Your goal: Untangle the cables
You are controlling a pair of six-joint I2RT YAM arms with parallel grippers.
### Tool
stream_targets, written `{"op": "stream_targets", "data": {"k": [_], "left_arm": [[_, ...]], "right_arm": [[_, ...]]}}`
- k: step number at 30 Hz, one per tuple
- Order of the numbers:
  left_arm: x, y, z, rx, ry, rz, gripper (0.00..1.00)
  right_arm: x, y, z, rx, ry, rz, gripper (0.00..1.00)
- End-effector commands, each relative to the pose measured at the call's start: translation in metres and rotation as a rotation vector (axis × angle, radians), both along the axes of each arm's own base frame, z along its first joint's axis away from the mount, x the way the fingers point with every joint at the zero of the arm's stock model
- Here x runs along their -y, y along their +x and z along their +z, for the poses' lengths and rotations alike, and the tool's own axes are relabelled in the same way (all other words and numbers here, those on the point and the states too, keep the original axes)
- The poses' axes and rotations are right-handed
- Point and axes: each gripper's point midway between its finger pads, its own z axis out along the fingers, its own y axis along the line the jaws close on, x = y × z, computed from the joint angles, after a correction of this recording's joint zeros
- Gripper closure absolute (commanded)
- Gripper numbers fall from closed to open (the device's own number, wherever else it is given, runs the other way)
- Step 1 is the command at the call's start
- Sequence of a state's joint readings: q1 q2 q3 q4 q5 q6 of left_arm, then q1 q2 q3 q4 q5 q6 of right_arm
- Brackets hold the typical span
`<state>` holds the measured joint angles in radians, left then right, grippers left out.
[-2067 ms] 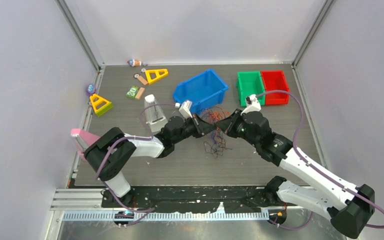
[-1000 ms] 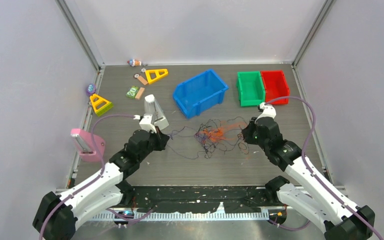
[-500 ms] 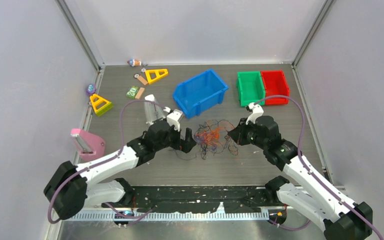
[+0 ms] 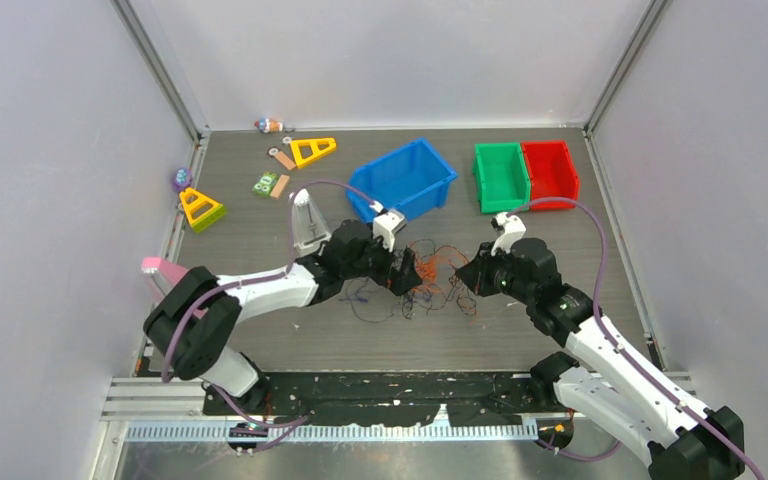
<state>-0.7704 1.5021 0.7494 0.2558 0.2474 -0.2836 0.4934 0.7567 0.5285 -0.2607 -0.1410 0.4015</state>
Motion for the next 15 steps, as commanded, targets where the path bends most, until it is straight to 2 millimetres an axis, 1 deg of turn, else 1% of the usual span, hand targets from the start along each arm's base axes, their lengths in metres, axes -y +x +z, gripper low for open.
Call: {"op": "stream_targets", "data": {"k": [1,8,12,13,14,15], "left_arm": [[0.032,0.003,0.023,0.05,-0.122,-0.1,0.0],[0.048,0.01,0.005,-0.042,-0.088,-0.1,0.0],[0.057,0.015,-0.016,-0.118,-0.006,-0.09,0.01],[0.059,0.017,-0.019,-0.132,0.015,-0.085,0.02],[0.059,0.017,-0.024,-0.148,0.04,-0.083,0.1],[0.061,0.019,-0.024,-0.159,0.056,-0.082,0.23]], "right_arm": [[-0.003,0.009,0.016,0.067,0.043,-0.012,0.95],[-0.009,0.014,0.034,0.098,0.082,-0.004,0.95],[-0.014,0.01,0.036,0.082,0.12,0.013,0.94],[-0.017,0.009,0.038,0.084,0.134,0.025,0.95],[-0.018,0.007,0.036,0.076,0.148,0.029,0.95],[-0.018,0.007,0.037,0.078,0.155,0.026,0.95]]}}
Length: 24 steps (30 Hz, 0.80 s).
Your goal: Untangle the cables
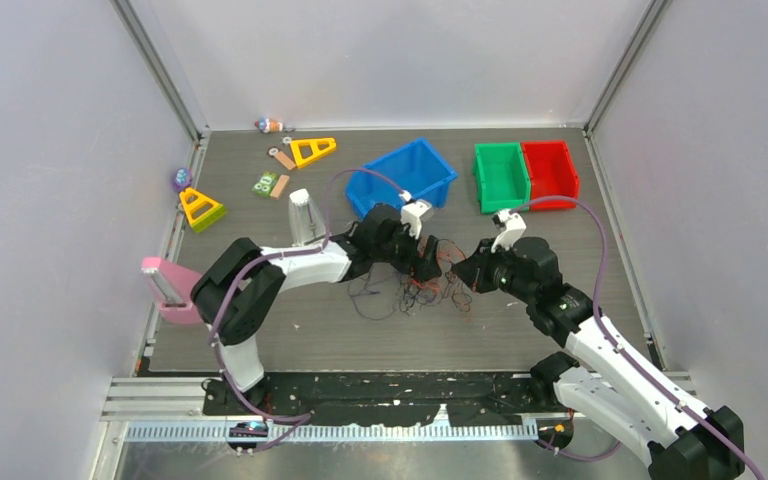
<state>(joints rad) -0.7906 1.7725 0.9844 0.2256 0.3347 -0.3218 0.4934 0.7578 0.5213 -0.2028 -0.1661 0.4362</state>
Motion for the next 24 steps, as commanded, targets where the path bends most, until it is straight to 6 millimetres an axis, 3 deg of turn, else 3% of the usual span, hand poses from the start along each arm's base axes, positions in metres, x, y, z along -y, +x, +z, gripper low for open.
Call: {"op": "stream_targets", "data": {"k": [1,2,3,4,7,8,12,16,20,24], "left_arm": [[0.005,0.002,-0.009,-0.065,0.087,0.0,0.45],[0.003,0.003,-0.012,-0.072,0.113,0.012,0.66],[0.001,0.006,-0.012,-0.067,0.127,0.025,0.93],[-0.005,0.006,-0.014,-0.066,0.15,0.045,1.0],[-0.028,0.017,-0.005,0.002,0.181,0.154,1.0],[-0.036,0.023,0.002,0.041,0.171,0.199,1.0],[-0.074,0.036,0.024,0.136,0.12,0.352,1.0],[-0.113,0.041,0.043,0.223,0.102,0.484,1.0],[-0.154,0.044,0.06,0.314,0.106,0.637,1.0],[-0.179,0.035,0.065,0.333,0.118,0.712,1.0]], "right_arm": [[-0.008,0.004,0.027,0.057,0.102,0.002,0.95],[-0.006,0.004,0.025,0.053,0.099,-0.011,0.95],[0.0,0.007,0.026,0.058,0.095,-0.052,0.95],[0.006,0.006,0.021,0.038,0.074,-0.085,0.95],[0.054,0.02,0.014,0.022,-0.014,-0.375,0.95],[0.068,0.016,0.004,-0.013,-0.06,-0.438,0.95],[0.129,0.014,0.0,0.003,-0.177,-0.747,0.95],[0.169,0.003,-0.005,-0.001,-0.232,-0.979,0.95],[0.198,-0.008,-0.006,0.014,-0.275,-1.141,0.95],[0.196,-0.007,-0.009,0.006,-0.296,-1.121,0.94]]}}
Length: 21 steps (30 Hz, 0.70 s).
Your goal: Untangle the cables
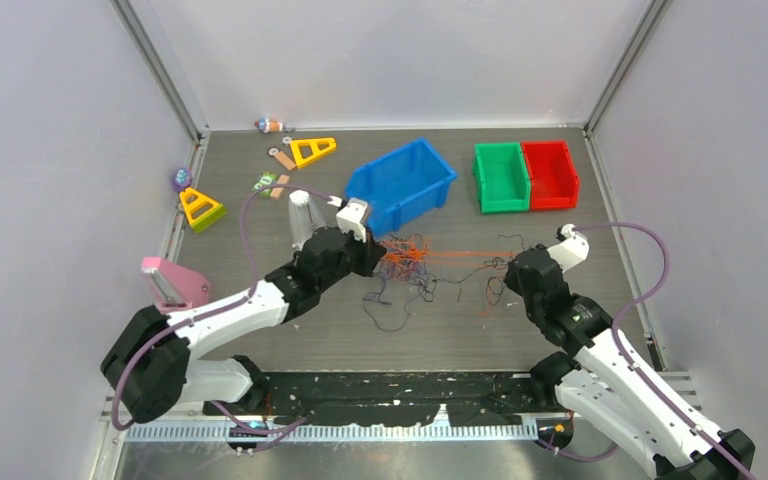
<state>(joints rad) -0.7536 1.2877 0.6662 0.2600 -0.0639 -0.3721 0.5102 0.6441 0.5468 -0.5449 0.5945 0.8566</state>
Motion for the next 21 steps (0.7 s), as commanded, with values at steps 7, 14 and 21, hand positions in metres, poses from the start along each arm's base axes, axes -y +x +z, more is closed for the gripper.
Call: {"op": "stream_targets", "data": {"k": [7,14,21], "left_arm": [[-0.122,-0.004,0.017,0.029,0.182,0.417,1.0],[-0.139,-0.027,0.014,-0.029,0.131,0.419,1.0],[-0.121,-0.038,0.004,-0.037,0.061,0.314,1.0]], "right_arm": [[-0.001,0.013,-0.004,-0.031,-0.227,0.197,0.83],[-0.032,0.013,-0.027,-0.106,-0.207,0.405,0.19],[-0.101,0.002,-0.029,-0.075,-0.08,0.81,0.04]]}}
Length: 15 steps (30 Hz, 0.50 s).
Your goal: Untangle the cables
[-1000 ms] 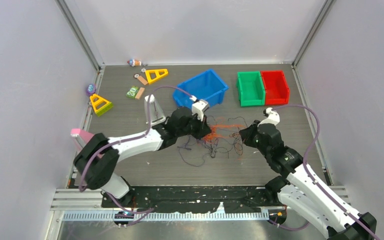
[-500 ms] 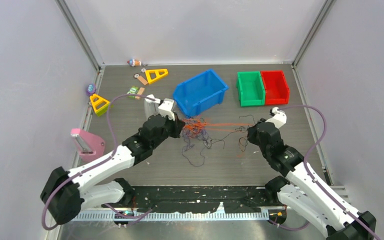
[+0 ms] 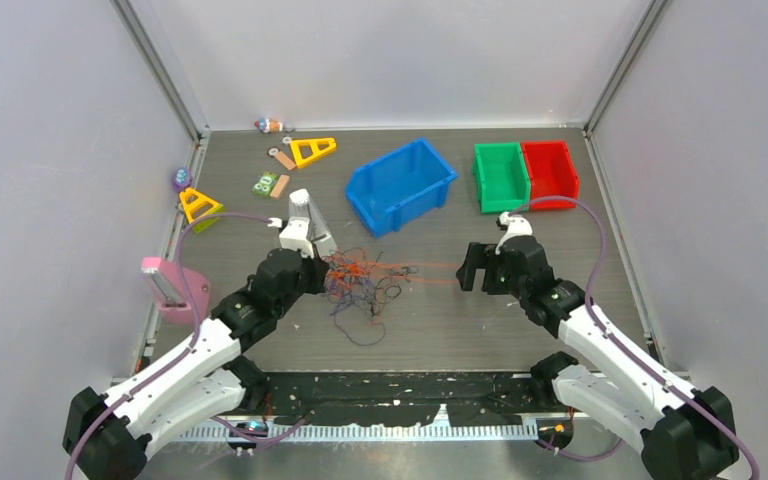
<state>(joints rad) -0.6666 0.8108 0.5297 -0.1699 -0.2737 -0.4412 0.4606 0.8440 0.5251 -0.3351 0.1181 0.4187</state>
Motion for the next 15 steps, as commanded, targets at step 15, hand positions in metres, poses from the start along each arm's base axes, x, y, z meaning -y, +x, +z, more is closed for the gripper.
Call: {"op": "stream_targets", "data": {"k": [15], "left_arm": [[-0.012,-0.008,-0.01,-0.017,0.013,0.024,1.0]], "right_arm": [[-0.119,-0.016,-0.001,-0.017,0.067,0.498,0.13]]}}
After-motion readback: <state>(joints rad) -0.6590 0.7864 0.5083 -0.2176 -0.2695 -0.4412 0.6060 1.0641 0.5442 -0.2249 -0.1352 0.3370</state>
